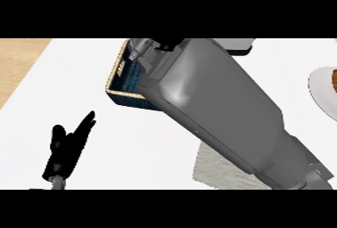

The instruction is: Pick the cupcake from the placemat and place it in the basket

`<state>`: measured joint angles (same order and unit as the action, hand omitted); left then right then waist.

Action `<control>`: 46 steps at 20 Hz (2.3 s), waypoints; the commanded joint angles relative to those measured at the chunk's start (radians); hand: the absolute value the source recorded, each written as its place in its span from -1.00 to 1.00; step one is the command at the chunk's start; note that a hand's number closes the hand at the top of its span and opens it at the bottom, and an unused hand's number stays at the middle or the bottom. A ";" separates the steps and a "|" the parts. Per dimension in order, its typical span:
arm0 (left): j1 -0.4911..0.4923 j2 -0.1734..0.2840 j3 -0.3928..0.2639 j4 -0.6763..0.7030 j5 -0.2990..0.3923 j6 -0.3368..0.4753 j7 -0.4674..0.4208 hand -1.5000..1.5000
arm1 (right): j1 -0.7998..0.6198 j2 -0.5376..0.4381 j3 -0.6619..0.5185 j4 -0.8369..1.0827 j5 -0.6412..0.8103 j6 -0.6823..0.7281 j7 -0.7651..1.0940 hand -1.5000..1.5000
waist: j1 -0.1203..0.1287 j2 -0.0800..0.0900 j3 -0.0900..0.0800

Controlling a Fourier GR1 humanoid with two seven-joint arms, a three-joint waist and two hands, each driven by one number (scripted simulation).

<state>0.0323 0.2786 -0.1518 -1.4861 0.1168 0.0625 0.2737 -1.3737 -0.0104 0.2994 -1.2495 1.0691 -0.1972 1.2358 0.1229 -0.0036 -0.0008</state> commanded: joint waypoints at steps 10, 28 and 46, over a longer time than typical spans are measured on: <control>0.032 -0.014 0.020 0.068 0.011 0.003 0.016 0.00 | -0.125 0.010 -0.065 0.326 -0.091 -0.196 0.174 1.00 | -0.029 0.023 -0.005; 0.049 -0.018 0.041 0.072 0.004 0.012 0.037 0.00 | -0.056 0.010 -0.020 0.534 -0.098 -0.345 0.159 1.00 | -0.078 0.008 -0.003; 0.115 0.005 0.103 0.045 0.020 0.002 0.024 0.00 | 0.003 0.009 -0.042 0.347 -0.041 -0.429 0.166 -1.00 | -0.150 -0.010 0.001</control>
<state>0.1336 0.2743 -0.0741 -1.5119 0.1238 0.0623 0.2500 -1.3667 -0.0082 0.3063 -0.8404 0.9878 -0.5567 1.1962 -0.0001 -0.0147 0.0133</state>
